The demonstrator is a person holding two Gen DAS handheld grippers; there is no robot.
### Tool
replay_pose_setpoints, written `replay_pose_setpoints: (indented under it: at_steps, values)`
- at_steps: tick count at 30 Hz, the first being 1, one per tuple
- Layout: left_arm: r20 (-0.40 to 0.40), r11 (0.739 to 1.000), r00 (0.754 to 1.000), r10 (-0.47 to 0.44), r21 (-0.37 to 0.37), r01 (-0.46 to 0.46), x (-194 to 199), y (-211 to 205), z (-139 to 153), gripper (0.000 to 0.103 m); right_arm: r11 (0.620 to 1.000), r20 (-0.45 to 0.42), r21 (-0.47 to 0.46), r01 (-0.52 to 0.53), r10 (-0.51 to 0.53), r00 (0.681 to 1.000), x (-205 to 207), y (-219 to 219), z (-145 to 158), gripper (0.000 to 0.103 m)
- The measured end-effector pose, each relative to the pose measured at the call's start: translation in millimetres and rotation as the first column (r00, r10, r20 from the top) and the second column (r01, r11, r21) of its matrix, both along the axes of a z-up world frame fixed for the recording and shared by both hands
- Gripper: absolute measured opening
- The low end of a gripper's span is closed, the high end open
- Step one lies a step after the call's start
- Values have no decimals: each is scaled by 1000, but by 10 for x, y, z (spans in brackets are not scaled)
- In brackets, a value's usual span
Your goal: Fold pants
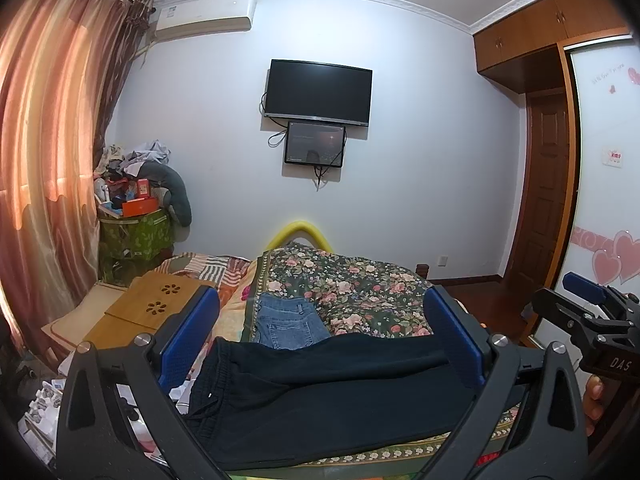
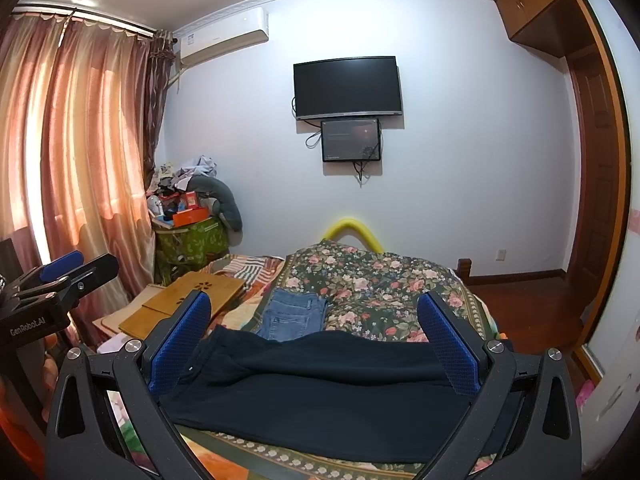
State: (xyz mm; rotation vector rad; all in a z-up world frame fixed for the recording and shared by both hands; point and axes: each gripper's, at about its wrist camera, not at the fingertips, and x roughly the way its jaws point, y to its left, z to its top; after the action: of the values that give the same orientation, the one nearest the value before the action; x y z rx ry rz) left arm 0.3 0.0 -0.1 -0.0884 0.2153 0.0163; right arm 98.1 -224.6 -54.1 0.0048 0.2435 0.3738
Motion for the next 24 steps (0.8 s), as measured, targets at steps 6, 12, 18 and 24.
replay_pose_setpoints:
  at_steps: [6,12,18,24]
  values:
    - [-8,1000,1000,-4,-1,4,41,15,-47,103,1000,-3,0,2,-2,1000,9,-7,-4,103]
    - [-15,1000,1000,-3,-6,3,61,-3,-31,103,1000,-6,-2,4,-4,1000,11,5,1,103]
    - [-15,1000,1000,-4,-8,4,49,34,-31,103,1000,-8,-2,4,-4,1000,21,0,3,103]
    - [-15,1000,1000,-5,-9,5,49,36,-35,103,1000,-9,-4,5,-5,1000,24,0,-1,103]
